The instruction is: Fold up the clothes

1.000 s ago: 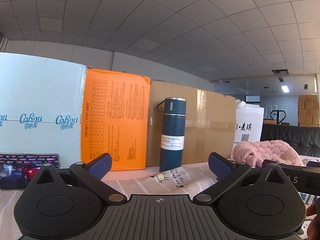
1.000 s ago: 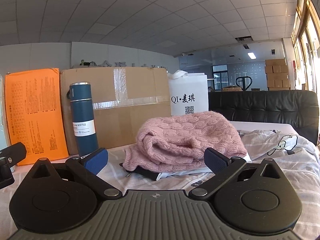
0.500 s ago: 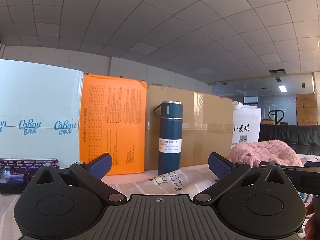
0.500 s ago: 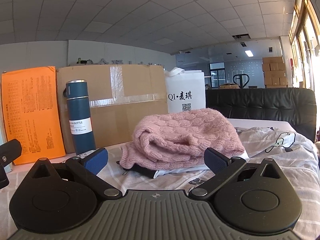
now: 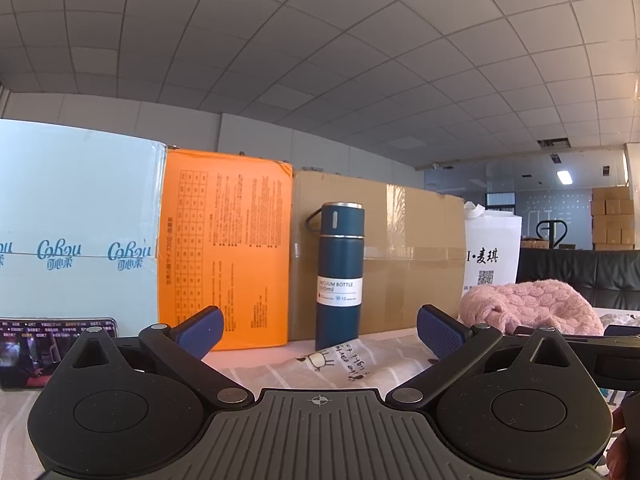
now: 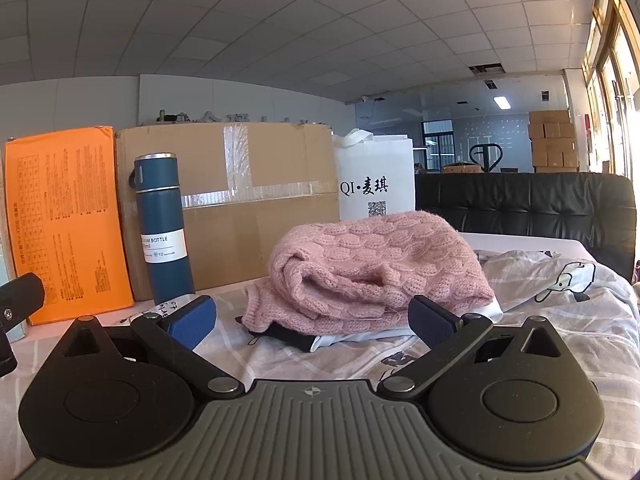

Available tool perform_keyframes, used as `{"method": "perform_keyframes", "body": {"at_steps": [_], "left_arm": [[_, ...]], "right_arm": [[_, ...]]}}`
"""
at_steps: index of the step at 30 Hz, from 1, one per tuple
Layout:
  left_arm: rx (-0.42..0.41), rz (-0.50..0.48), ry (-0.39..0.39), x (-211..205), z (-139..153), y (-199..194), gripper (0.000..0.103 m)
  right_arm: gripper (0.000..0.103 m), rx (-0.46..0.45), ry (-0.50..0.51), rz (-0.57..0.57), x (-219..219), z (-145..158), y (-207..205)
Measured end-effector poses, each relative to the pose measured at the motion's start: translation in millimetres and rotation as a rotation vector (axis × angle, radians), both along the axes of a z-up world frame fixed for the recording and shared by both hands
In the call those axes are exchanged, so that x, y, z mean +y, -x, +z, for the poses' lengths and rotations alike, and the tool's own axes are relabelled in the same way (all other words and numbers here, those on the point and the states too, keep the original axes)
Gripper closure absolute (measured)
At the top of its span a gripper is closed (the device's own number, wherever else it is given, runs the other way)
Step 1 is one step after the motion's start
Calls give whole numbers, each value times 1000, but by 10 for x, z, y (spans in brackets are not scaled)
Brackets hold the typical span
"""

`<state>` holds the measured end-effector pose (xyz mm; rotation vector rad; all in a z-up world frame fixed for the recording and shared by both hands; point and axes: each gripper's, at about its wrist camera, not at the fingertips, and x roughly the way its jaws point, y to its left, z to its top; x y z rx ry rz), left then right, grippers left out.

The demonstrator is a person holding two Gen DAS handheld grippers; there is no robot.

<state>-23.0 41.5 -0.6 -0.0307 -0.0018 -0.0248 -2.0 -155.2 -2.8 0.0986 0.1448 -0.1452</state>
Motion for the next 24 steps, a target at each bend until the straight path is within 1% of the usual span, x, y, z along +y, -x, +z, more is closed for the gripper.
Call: {"method": "perform_keyframes", "body": {"at_steps": [15,19,24], "left_arm": [[4,4,-2,-4,-4,2,0],[11,-29,-3,-5,-8,-6,0],[10,-31,-3,-15,-10,-4,0]], "right_arm": [[0,1,-3,-1,4,-6,11],[0,1,-3,0,1,-5,5],[0,3,-3,0,-3,-4,-2]]}}
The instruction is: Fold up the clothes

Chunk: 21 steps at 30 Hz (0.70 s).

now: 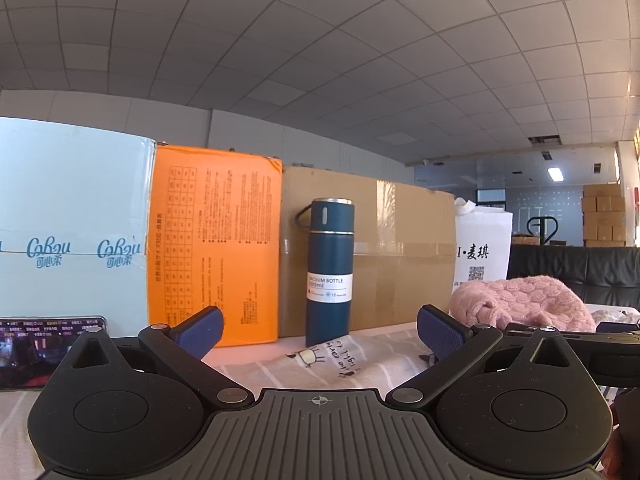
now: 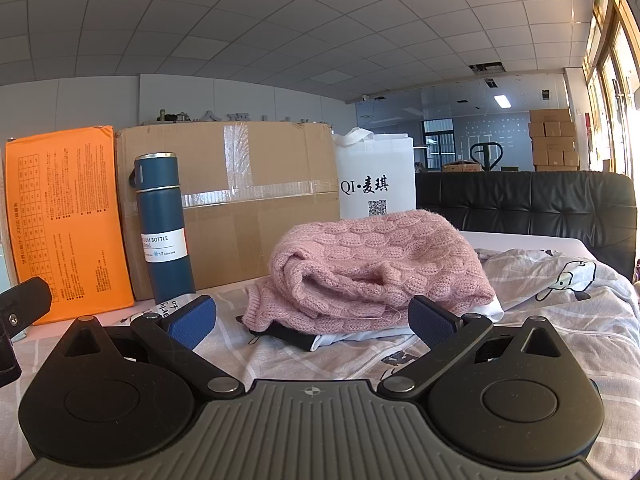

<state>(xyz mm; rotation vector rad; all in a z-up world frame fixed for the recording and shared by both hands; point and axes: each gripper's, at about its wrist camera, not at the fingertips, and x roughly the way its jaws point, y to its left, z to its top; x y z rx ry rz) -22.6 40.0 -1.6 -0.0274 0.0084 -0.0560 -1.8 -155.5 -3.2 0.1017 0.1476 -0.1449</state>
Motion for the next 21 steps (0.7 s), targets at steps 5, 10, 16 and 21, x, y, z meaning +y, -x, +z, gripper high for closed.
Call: {"method": "perform_keyframes", "body": {"at_steps": [5,10,16,21], "left_arm": [[-2,-3,-3,-10,2,-1,0],[-2,-2,-5,-15,10,-6,0],[-1,0,-7,-19,12,-9,0],[-1,2,-9,-19,7,-4,0]], "right_arm": [[0,1,-1,0,-2,0,-2],[0,2,-2,-1,-6,-1,-1],[0,5,-3,-2,-8,-4,-5],[0,6,-3,-3,-9,-5,-6]]}}
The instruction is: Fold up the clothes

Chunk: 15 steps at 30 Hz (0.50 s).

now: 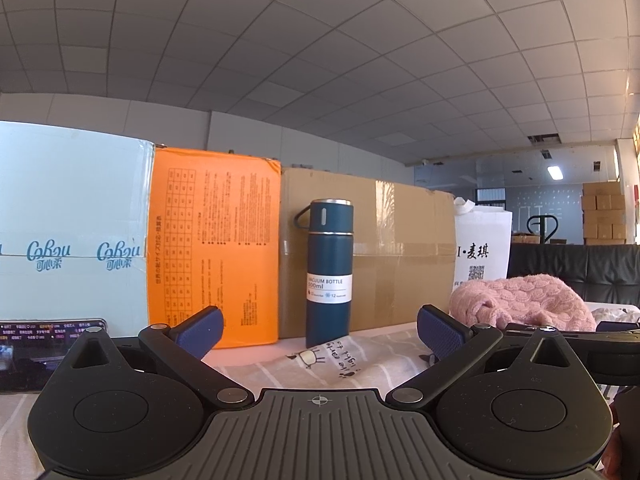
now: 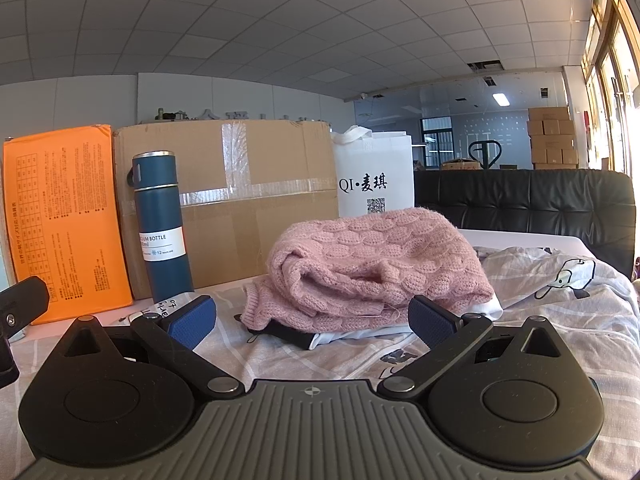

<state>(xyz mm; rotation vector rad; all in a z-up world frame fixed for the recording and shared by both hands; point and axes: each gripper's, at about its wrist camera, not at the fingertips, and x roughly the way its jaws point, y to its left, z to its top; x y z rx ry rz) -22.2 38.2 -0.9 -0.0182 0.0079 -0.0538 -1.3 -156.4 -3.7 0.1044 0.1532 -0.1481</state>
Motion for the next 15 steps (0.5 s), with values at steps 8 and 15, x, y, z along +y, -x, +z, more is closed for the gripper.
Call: {"method": "perform_keyframes", "body": {"at_steps": [8,15], "left_arm": [[-4,5,-6,-1,0,8,0],[-2,4,-10,-11,1,3,0]], "right_arm": [[0,6,-4,-7,-10,-4,-13],[0,6,-5,-6,-12,-5,-9]]}}
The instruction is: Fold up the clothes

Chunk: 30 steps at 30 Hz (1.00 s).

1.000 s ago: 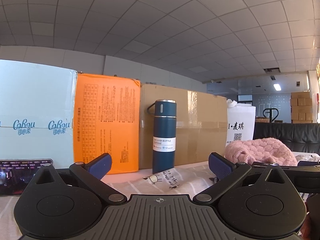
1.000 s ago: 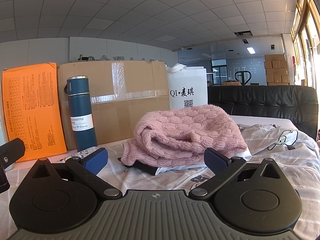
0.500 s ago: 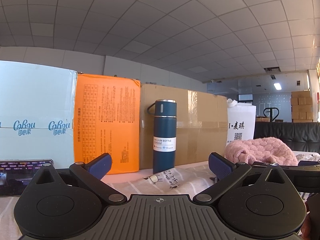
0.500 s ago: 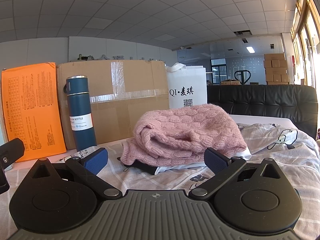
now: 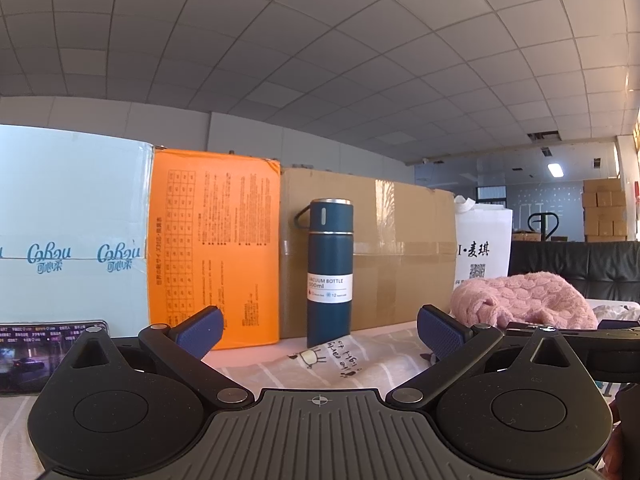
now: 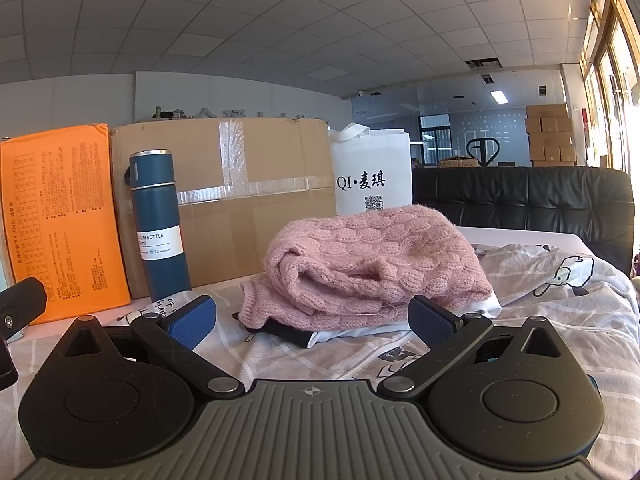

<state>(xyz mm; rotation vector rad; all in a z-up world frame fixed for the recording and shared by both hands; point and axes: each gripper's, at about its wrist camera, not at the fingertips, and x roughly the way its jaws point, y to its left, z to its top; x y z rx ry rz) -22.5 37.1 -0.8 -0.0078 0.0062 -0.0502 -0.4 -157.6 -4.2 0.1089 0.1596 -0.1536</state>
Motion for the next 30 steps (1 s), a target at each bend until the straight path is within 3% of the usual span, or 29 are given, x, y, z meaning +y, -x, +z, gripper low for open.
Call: {"method": "perform_keyframes", "body": {"at_steps": [11,22,30], "left_arm": [[12,15,-9,-12,1,-22,0],[-4,-45,21,29,-2,19,0],[11,-16,19,17,0,-6,0]], "right_arm": [[0,2,0,0,7,1,-1],[0,3,-3,1,7,6,-6],[0,7,-3,3,5,1,-13]]}}
